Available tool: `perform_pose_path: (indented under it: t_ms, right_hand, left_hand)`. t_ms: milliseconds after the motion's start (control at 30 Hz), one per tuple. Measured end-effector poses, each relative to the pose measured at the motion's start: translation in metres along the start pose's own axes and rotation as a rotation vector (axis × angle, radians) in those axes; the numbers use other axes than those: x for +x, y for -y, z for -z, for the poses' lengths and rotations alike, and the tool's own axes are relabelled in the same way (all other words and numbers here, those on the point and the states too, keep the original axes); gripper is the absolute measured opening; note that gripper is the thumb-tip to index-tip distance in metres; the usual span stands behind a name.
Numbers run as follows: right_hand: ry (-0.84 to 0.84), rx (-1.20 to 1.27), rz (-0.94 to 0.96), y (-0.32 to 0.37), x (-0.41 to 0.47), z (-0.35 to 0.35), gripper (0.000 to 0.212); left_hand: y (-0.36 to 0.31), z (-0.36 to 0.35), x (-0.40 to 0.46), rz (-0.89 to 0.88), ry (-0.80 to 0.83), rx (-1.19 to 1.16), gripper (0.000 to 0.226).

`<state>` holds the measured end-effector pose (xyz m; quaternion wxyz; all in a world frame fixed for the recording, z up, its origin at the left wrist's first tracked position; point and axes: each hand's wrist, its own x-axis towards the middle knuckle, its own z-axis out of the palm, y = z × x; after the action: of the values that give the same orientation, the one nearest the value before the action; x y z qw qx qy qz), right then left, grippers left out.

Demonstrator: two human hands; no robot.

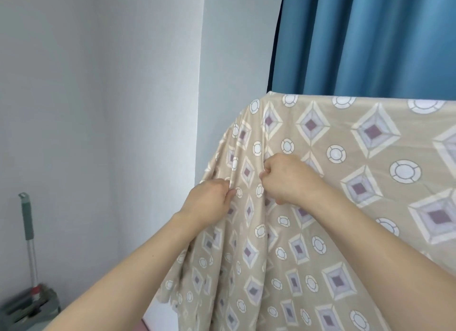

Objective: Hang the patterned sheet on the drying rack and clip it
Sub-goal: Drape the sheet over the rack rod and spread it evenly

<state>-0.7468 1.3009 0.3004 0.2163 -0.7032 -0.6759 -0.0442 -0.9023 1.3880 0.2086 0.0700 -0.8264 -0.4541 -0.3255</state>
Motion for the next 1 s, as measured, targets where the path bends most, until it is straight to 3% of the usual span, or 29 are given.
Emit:
perform_pose_path:
  t_ms: [133,333,467,533,600,667,700,767,833,867,1000]
  right_hand:
    - [0.113,-0.065,-0.023,0.003,-0.001,-0.012,0.009]
    - [0.298,-0.093,-0.059,0.005,-0.006,-0.032,0.016]
    - [0.325,-0.028,-0.083,-0.002,-0.012,-0.047,0.015]
    - [0.250,0.030,-0.008,-0.004,-0.015,-0.041,0.024]
    - [0.074,0.045,0.144,-0.001,-0.018,-0.026,0.028]
    - [-0.183,0.051,0.293,0.009,-0.016,-0.004,0.025]
    - [-0.324,0.029,0.353,0.013,-0.013,0.008,0.023]
    - [-0.617,-0.160,0.429,0.018,-0.004,0.032,0.023]
    - [-0.785,-0.419,0.376,0.017,0.006,0.053,0.029]
    - [-0.789,-0.519,0.312,0.016,0.010,0.062,0.032]
    - [-0.531,-0.641,0.006,0.019,0.015,0.093,0.037]
  left_hand:
    - [0.001,-0.003,-0.013,-0.004,0.190,0.120,0.026]
    - [0.011,-0.010,-0.019,-0.023,0.448,0.257,0.027]
    - [0.025,-0.006,-0.015,0.088,0.599,0.144,0.042]
    - [0.037,0.007,-0.009,0.176,0.481,-0.164,0.055]
    - [0.044,0.020,0.001,0.217,0.151,-0.464,0.053]
    - [0.045,0.026,0.017,0.261,-0.214,-0.493,0.042]
    - [0.042,0.028,0.025,0.302,-0.315,-0.454,0.043]
    - [0.033,0.033,0.043,0.360,-0.324,-0.343,0.053]
    - [0.030,0.038,0.060,0.319,-0.205,-0.289,0.033]
    - [0.029,0.041,0.066,0.306,-0.144,-0.337,0.020]
    - [0.026,0.048,0.078,0.379,-0.084,-0.521,0.016]
